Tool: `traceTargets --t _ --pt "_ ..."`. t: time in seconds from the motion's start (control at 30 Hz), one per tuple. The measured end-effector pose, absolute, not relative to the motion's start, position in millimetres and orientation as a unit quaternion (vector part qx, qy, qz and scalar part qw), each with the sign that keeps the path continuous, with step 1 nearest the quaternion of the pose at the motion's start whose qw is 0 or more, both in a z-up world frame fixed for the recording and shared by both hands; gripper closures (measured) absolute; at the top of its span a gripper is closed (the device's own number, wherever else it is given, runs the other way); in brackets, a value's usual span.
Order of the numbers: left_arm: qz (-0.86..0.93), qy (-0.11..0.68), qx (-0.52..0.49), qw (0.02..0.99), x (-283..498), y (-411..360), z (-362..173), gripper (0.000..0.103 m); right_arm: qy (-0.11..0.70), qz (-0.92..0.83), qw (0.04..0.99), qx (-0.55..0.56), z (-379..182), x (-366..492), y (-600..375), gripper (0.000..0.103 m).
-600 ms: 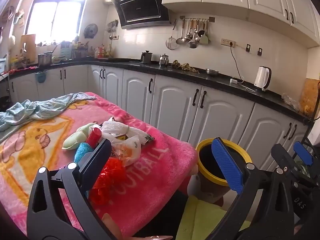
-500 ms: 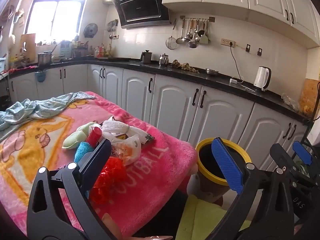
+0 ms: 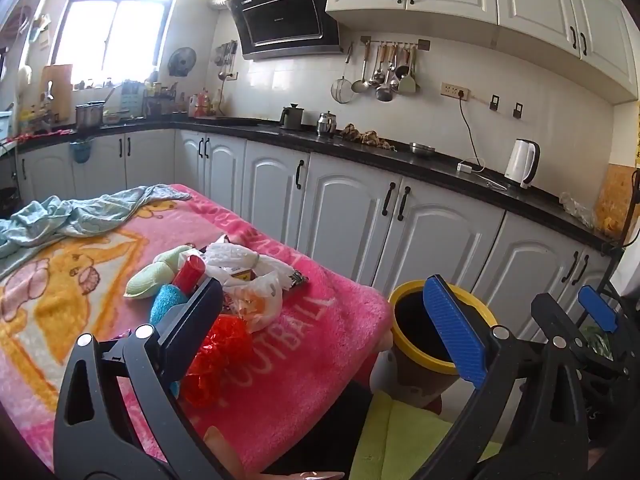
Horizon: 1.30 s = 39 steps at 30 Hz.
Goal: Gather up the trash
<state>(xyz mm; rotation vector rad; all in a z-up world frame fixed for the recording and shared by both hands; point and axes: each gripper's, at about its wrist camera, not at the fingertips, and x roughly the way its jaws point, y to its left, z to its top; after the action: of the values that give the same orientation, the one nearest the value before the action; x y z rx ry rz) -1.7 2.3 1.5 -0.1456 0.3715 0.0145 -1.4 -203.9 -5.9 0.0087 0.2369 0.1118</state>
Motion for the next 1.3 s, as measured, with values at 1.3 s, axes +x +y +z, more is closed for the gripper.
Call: traceTargets --t 1.3 --pt "0.006 0.182 -0.071 0.981 -3.4 1.4 8.7 0.011 0.119 0.058 0.991 0.003 -6.4 0.2 -202.2 0.006"
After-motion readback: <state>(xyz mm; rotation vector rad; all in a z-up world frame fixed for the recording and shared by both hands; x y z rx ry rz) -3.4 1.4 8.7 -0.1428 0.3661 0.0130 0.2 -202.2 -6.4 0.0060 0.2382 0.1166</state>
